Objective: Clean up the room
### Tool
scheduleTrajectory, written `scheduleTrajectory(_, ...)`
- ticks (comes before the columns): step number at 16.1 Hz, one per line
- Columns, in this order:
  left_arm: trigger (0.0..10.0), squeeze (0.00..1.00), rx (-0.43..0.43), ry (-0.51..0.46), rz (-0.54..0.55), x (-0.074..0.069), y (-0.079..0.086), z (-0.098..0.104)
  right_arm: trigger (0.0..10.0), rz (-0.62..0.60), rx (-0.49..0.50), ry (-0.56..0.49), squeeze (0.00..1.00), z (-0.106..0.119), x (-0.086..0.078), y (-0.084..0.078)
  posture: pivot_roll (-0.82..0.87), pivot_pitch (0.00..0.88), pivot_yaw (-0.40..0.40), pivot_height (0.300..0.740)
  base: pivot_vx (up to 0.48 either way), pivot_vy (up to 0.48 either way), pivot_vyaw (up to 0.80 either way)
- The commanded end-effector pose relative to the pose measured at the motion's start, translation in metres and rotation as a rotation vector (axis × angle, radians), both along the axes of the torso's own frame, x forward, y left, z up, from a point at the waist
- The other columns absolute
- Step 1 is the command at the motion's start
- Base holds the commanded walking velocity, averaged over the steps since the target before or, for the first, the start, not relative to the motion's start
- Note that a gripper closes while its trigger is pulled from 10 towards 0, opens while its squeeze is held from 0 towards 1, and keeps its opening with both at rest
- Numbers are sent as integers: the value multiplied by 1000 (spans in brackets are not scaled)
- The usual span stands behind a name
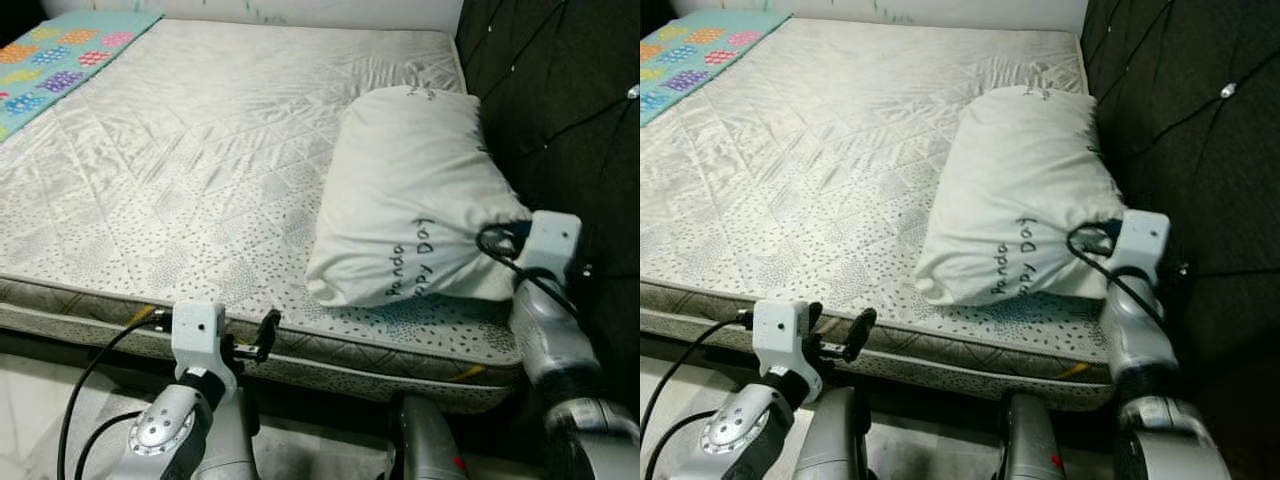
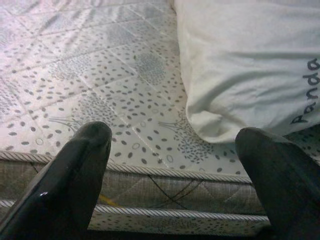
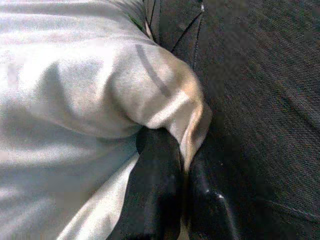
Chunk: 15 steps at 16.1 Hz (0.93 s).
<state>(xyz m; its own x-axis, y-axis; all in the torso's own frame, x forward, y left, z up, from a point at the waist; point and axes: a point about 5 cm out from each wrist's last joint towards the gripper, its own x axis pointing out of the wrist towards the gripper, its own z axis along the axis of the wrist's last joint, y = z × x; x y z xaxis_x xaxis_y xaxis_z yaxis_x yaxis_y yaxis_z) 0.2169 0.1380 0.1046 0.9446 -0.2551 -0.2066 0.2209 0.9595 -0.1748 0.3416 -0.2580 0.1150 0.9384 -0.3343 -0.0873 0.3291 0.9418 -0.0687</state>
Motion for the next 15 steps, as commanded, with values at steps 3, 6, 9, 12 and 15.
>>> scheduleTrajectory(3,10000,0,9,2,-15,2,2,-2,0,-35,-24,-72,0,17,-20,-16,47,23,16,574,0,0,0)
scheduleTrajectory(6,10000,0,12,0,-20,4,2,-2,0,-36,-30,-54,0,11,-38,-18,29,19,27,574,0,0,0)
scheduleTrajectory(9,10000,0,10,-3,-39,7,-1,-2,0,-48,-21,-28,0,5,-58,-17,12,17,41,574,0,0,0)
scheduleTrajectory(12,10000,0,10,-4,-47,9,-2,-2,0,-61,-22,-8,0,6,-69,-19,6,16,44,574,0,0,0)
scheduleTrajectory(15,10000,0,11,-4,-54,10,-1,-2,0,-93,-34,3,0,8,-79,-28,-11,14,55,574,0,0,0)
